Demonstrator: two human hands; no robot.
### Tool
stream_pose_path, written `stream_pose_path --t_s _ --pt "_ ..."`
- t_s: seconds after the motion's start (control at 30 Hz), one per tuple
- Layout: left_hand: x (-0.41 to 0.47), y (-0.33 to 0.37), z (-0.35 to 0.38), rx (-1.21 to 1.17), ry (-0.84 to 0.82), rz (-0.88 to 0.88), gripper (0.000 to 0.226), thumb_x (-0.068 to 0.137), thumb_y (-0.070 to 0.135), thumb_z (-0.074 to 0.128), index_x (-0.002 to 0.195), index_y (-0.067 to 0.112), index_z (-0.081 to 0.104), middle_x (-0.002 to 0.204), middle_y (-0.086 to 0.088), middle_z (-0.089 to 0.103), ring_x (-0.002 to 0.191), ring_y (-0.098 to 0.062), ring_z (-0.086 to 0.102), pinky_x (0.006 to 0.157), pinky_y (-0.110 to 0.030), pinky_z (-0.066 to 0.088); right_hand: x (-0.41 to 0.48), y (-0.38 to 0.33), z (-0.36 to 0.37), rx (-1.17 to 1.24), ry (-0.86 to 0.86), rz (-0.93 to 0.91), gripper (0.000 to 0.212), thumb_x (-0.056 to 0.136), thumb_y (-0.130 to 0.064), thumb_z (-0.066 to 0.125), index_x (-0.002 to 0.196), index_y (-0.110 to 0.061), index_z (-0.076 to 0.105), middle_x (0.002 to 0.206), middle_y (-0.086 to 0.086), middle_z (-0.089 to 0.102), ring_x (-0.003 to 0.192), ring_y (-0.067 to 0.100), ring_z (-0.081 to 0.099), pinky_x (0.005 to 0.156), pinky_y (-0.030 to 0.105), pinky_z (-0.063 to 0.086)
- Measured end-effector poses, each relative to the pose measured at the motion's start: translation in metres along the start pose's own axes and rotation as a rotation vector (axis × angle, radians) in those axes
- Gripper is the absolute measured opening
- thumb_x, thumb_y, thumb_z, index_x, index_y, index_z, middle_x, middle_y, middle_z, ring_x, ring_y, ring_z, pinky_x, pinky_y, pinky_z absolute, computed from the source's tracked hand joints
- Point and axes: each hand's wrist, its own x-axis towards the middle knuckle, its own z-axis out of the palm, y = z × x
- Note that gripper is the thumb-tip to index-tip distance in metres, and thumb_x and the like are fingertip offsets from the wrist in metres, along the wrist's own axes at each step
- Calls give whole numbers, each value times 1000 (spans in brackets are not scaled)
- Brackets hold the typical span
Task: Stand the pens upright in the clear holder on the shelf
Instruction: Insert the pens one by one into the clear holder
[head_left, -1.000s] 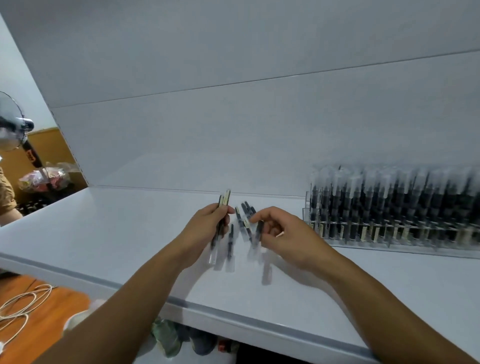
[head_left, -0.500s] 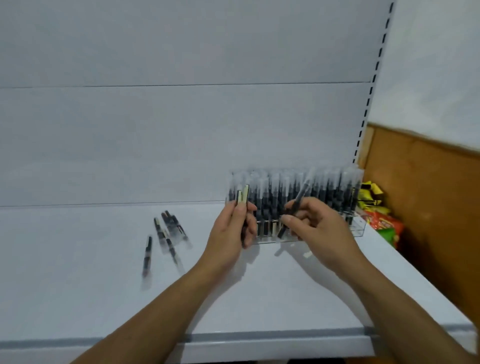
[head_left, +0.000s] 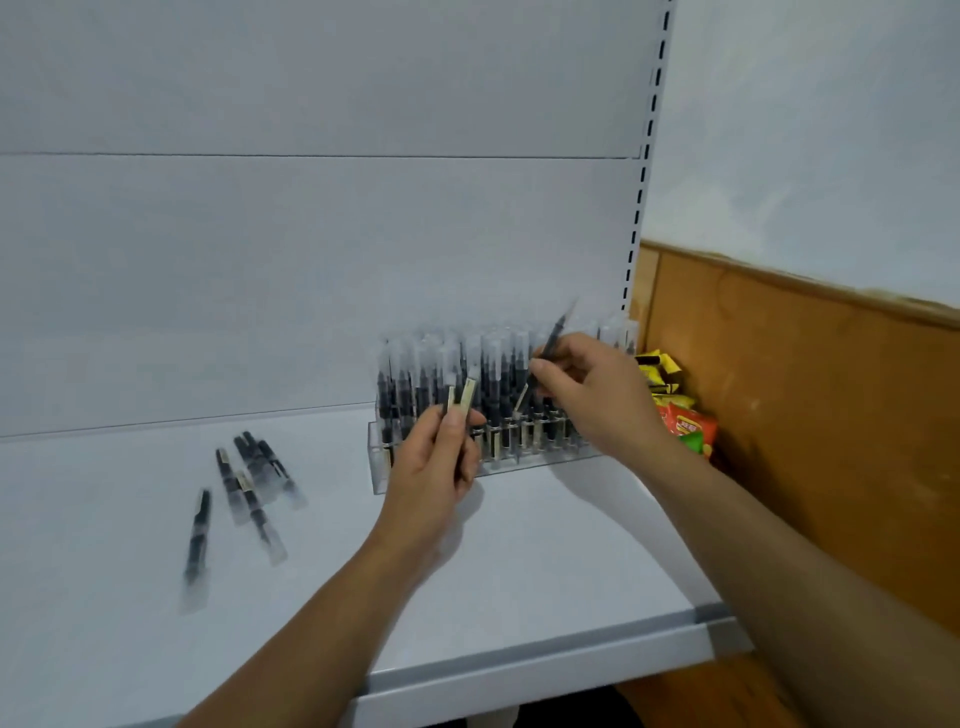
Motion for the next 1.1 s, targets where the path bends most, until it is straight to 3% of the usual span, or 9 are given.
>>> stream_pose_path --t_s 0.23,0.47,0.57,0.67,0.77,0.83,0.97,1.03,1.1 --pt "1 -3 -2 -8 -47 -10 26 102 21 39 97 3 58 56 -1 41 48 -7 30 44 -14 25 11 -1 13 -345 -251 -22 18 91 -38 64 95 -22 69 80 -11 64 82 14 63 75 33 53" --pt "2 -6 -2 26 -108 -24 27 101 20 40 93 3 60 58 -3 41 49 -8 31 46 -14 28 14 0 18 -480 -284 0 25 88 -43 67 77 -21 66 66 -7 59 67 14 55 58 27 38" --pt "2 -7 -4 38 -118 -30 27 100 23 41 91 7 62 59 -4 42 49 -8 33 47 -14 30 9 0 12 -461 -272 11 22 87 -45 67 85 -24 71 73 -9 63 69 9 56 55 22 37" --pt "3 -7 -5 58 -125 -36 28 100 26 42 91 9 62 59 -2 44 50 -7 35 48 -15 31 -10 -3 4 -142 -148 57 26 88 -49 63 83 -26 72 69 -12 63 61 3 54 54 17 39" --pt "2 -6 -3 54 -146 -55 28 101 24 42 91 5 60 59 -3 44 50 -9 34 47 -16 30 -24 -17 2 258 -306 161 34 88 -49 60 85 -19 74 64 -1 54 56 6 44 51 17 36" --pt "0 -5 -1 48 -170 -80 28 100 23 43 90 2 57 59 -6 45 50 -11 33 45 -18 26 -26 -20 5 326 -367 148 27 89 -38 65 85 -12 74 66 2 57 57 7 46 50 15 37" --pt "-2 -8 -1 89 -161 -158 28 100 28 45 84 14 63 62 -8 52 47 -19 34 44 -27 25 -16 -11 -2 558 -176 247 21 90 -21 66 89 0 69 64 0 59 54 9 48 46 17 38" --pt "-2 -8 -2 253 -148 -111 31 100 33 46 77 19 61 61 -3 51 50 -20 35 47 -29 24 -11 -2 -11 626 -109 310 15 90 -18 66 87 -4 70 68 0 61 57 9 50 48 17 40" --pt "-1 -8 -5 418 -106 -31 31 99 36 46 75 19 56 55 10 45 51 -10 37 49 -20 29 -8 6 -19 519 -93 308 3 87 -18 70 87 -15 69 78 -3 64 64 8 53 53 18 43"
